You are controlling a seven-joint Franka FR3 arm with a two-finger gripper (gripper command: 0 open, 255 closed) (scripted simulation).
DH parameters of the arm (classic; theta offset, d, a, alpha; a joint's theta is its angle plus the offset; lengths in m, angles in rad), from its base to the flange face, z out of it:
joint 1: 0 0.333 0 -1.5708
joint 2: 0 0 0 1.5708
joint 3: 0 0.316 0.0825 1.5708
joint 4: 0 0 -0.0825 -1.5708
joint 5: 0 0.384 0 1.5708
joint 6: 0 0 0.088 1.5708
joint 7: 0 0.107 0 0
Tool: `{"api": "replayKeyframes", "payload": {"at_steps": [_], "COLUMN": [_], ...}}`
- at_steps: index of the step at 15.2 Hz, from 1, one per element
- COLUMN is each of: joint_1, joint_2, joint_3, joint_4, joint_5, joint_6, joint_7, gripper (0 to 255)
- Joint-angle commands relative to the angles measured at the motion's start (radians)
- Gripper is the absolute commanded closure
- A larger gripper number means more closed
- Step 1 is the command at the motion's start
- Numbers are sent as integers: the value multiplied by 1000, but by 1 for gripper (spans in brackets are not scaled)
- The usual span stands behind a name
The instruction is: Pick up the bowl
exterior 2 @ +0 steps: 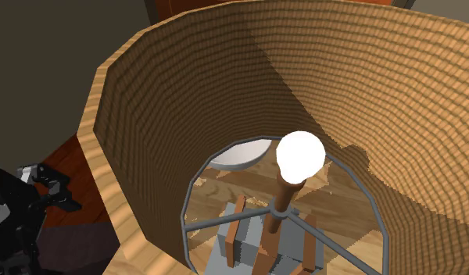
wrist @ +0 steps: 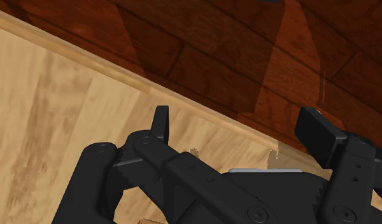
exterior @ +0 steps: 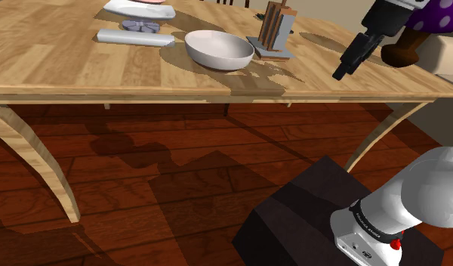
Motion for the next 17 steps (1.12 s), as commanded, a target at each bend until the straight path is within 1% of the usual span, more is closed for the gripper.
{"api": "replayKeyframes", "payload": {"at_steps": [1,5,9,13,17], "joint_1": [0,7,13,18,25], "joint_2": [0,165,328,492,660], "joint_3": [0,28,52,74,93], "joint_4": [0,119,258,416,599], "joint_5": [0,30,50,62,66], "joint_6": [0,36,53,51,29], "joint_7": [0,36,72,110,150], "gripper": [0,0,0,0,0]}}
